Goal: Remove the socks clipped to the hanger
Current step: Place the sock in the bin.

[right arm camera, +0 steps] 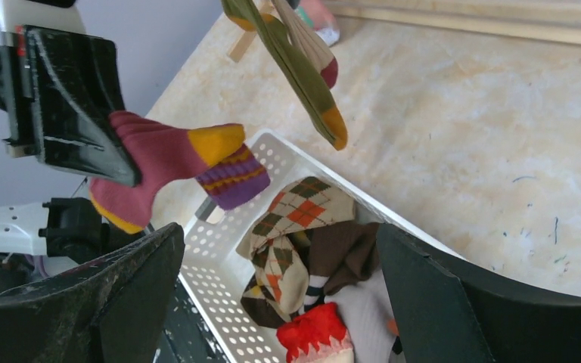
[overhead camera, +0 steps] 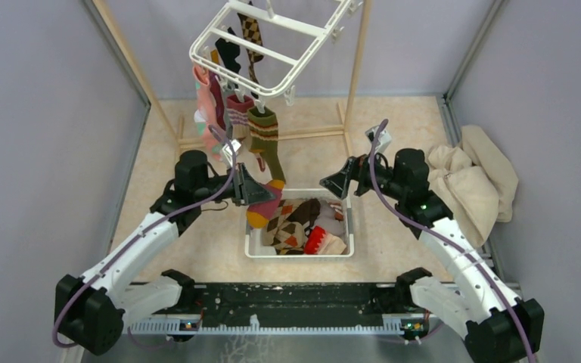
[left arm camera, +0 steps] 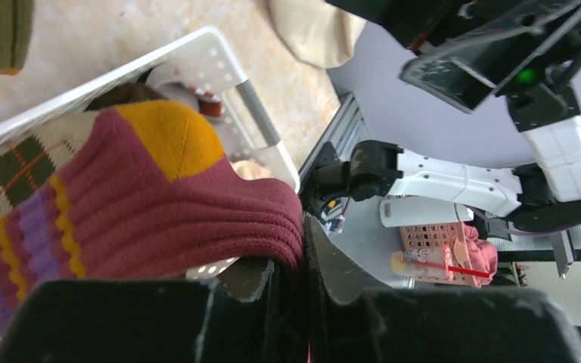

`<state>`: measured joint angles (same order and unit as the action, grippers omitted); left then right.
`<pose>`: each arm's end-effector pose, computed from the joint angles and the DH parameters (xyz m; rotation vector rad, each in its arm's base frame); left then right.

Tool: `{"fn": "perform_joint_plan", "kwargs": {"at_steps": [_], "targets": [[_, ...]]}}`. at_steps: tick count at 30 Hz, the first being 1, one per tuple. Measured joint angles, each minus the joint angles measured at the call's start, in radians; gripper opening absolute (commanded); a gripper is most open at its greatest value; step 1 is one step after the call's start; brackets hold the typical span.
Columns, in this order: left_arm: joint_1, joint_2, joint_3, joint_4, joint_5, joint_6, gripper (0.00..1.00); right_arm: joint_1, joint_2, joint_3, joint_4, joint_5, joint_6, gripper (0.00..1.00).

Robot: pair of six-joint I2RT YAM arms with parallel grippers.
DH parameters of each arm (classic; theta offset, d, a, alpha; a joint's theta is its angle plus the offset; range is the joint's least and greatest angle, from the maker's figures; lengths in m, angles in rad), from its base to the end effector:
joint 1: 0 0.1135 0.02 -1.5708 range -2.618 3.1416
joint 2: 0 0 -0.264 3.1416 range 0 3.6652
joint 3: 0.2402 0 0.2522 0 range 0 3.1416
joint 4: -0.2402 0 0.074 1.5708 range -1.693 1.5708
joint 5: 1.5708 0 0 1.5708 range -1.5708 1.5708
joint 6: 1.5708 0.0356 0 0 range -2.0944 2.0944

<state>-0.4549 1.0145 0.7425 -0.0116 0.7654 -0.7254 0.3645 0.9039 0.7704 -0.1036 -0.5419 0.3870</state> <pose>0.1943 -0.1225 0.3018 0.3244 2.0358 -1.4839 0.1888 0.0917 0.3233 -0.3835 1.8538 1.0121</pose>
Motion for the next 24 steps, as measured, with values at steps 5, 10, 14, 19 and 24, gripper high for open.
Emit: {"fn": "perform_joint_plan", "kwargs": {"at_steps": [5,10,14,19,24], "targets": [[-0.004,0.067,-0.052,0.013,-0.007,0.014,0.22,0.0,-0.021,-0.04,-0.012,-0.006,0.001,0.98],[-0.018,0.085,-0.078,0.018,-0.013,0.021,0.33,0.0,-0.032,-0.047,-0.013,-0.013,0.002,0.98],[-0.023,0.086,-0.078,0.004,-0.028,0.04,0.52,0.0,-0.04,-0.052,-0.012,-0.024,0.007,0.98],[-0.028,0.098,-0.063,-0.121,-0.108,0.092,0.82,0.0,-0.038,-0.059,-0.012,-0.038,0.041,0.98],[-0.03,0.143,-0.064,-0.176,-0.137,0.137,0.93,0.0,-0.037,-0.077,-0.031,-0.043,0.06,0.98]]}}
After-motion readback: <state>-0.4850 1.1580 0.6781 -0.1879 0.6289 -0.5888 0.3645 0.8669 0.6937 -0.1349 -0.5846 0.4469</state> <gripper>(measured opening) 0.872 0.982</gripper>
